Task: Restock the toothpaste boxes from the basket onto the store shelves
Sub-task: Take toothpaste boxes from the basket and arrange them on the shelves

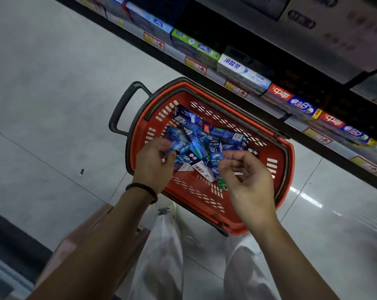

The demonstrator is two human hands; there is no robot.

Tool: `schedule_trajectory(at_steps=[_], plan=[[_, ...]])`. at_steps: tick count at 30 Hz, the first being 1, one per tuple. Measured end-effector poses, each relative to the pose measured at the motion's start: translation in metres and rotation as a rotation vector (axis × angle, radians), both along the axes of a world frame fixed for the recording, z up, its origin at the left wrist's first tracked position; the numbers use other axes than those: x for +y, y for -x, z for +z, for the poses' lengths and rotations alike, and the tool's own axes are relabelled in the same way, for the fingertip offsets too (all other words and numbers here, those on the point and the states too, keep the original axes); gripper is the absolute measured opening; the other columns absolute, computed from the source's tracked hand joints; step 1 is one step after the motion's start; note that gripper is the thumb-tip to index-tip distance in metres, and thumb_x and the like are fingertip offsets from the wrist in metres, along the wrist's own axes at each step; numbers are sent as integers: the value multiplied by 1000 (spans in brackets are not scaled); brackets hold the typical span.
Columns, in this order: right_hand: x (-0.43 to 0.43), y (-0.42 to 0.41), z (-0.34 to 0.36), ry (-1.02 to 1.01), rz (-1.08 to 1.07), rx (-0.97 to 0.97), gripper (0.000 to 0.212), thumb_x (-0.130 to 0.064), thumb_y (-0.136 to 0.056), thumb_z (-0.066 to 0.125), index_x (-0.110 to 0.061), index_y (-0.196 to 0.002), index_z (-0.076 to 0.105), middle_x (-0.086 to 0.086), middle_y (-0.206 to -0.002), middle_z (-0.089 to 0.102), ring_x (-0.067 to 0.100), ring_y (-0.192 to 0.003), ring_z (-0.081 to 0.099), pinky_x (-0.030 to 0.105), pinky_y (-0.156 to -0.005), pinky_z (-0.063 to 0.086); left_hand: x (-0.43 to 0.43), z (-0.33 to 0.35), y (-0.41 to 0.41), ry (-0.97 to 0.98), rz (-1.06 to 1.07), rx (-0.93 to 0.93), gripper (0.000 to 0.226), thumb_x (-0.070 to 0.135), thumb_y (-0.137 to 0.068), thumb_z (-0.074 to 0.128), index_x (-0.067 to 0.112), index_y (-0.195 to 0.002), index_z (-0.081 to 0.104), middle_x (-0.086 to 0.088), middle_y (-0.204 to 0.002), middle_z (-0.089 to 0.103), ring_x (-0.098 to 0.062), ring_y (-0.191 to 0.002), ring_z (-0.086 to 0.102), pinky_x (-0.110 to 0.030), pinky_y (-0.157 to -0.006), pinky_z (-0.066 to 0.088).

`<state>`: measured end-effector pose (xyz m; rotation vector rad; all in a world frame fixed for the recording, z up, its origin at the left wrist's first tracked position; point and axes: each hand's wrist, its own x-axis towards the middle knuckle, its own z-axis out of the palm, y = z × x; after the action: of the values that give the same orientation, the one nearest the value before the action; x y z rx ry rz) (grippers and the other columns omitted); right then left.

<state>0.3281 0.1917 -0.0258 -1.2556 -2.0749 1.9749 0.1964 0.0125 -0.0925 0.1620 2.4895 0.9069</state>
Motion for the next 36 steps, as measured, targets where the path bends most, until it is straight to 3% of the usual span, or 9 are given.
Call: schedule_trajectory(at_steps=[2,6,11,19,22,29,36], plan=[[-1,-1,-9,10,7,3,20,-8,-97,74,-25,-109,73,-14,-95,75,8,-94,72,18,-82,56,-2,-22,3,35,-52,5,18,18,-97,73,17,-114,68,0,-111,72,-16,-101,70,-38,-83,63],[-2,-1,-23,41,5,6,22,-4,-97,73,-24,-106,73,-14,-95,75,5,-92,72,15,-80,55,-3,-56,5,145,-155,-14,28,17,-96,75,17,-121,64,-5,-125,63,-21,-112,65,-29,-80,60],[-1,-8,-34,77,16,11,24,-2,-96,73,-23,-109,73,-10,-96,76,8,-93,73,17,-81,55,2,-88,8,318,-226,-49,37,27,-96,73,19,-129,59,-10,-133,54,-29,-117,61,-44,-93,60],[10,-17,-45,60,48,-27,25,-4,-96,74,-24,-110,73,-9,-98,76,10,-98,73,22,-88,56,13,-117,11,592,-345,-134,59,37,-89,79,22,-139,51,-11,-135,54,-33,-121,56,-49,-99,56],[19,-18,-46,61,43,-20,24,-5,-96,74,-23,-111,74,-8,-99,77,11,-99,73,22,-88,57,15,-121,12,623,-364,-153,61,36,-88,80,22,-140,51,-11,-134,54,-33,-121,56,-50,-98,56],[31,-19,-45,58,13,0,22,-7,-94,76,-22,-110,74,-7,-96,77,12,-97,73,19,-85,56,13,-132,8,678,-333,-184,67,8,-84,81,19,-142,49,-13,-131,56,-31,-117,58,-46,-97,58],[28,-24,-45,56,38,-28,23,-6,-97,74,-24,-111,74,-9,-99,76,12,-99,72,21,-85,58,16,-115,7,752,-431,-176,63,23,-83,83,20,-138,51,-11,-131,52,-30,-117,57,-44,-98,57]])
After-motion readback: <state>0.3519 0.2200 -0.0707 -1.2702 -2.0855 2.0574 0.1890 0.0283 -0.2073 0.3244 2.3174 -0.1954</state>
